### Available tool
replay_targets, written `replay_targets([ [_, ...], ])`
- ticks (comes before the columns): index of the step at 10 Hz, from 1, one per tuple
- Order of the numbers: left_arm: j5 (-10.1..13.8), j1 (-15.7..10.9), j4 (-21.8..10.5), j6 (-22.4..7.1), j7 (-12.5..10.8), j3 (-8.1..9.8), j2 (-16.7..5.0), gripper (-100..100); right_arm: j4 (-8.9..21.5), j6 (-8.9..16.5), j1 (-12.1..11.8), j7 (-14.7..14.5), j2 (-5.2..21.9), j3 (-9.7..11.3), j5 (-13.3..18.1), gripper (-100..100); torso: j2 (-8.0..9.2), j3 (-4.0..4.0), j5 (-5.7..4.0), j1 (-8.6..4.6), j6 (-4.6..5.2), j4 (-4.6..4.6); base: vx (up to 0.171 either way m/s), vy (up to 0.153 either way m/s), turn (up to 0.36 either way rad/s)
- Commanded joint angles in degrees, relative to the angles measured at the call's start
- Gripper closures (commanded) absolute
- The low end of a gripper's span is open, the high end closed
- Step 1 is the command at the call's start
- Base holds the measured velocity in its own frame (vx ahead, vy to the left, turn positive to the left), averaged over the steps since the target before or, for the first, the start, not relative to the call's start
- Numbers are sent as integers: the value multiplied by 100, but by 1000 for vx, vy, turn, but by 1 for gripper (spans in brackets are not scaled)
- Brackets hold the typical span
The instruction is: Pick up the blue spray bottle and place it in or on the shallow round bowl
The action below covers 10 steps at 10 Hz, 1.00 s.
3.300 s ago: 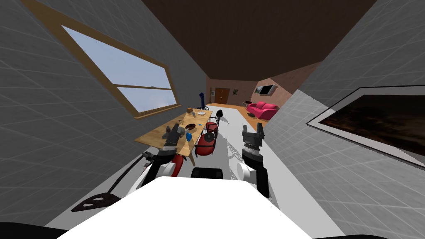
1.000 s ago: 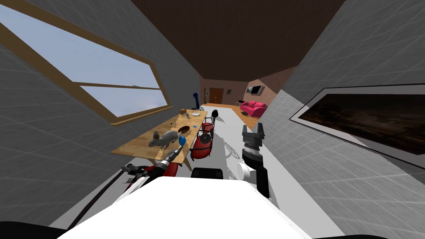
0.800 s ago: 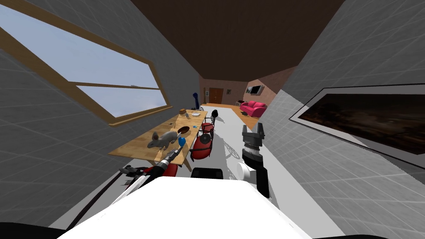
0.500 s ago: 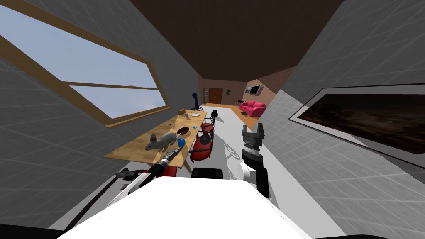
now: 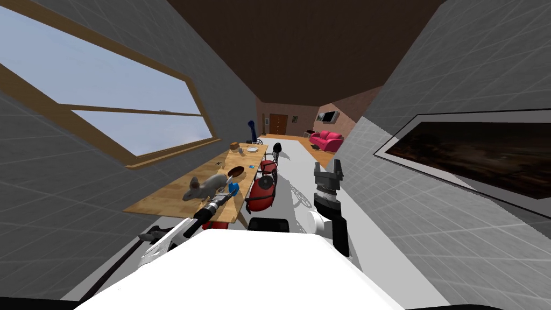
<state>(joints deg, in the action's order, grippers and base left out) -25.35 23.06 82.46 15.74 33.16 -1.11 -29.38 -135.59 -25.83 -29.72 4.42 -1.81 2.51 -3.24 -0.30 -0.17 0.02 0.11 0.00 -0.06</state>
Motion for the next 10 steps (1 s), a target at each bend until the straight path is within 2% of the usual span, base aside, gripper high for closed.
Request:
replay_targets([
  [1,-160,-110,-160,-36,110,3,-72,-100,0,0,0,0,0,0,0,0,0,0,0,0,0,0,74,16,-34],
  [2,-100,-70,-89,-34,63,-2,-49,-100,0,0,0,0,0,0,0,0,0,0,-1,-4,0,0,33,7,-7],
  [3,-111,-78,-99,-40,76,-1,-54,0,0,0,0,0,0,0,0,0,13,6,-2,-9,-2,2,6,2,1],
  [4,-110,-77,-98,-39,75,-1,-53,-100,0,0,1,0,0,0,0,0,23,13,-2,-11,-2,4,0,0,0],
  [5,-110,-77,-98,-39,75,-1,-54,100,0,0,1,0,0,0,0,0,27,15,-3,-12,-2,5,0,0,0],
  [9,-111,-78,-98,-40,78,1,-56,100,0,0,1,0,0,0,0,0,30,17,0,-12,-1,6,0,0,0],
  [10,-111,-78,-98,-40,77,1,-56,0,0,0,1,0,0,0,0,0,30,17,-1,-13,-1,6,0,0,0],
])
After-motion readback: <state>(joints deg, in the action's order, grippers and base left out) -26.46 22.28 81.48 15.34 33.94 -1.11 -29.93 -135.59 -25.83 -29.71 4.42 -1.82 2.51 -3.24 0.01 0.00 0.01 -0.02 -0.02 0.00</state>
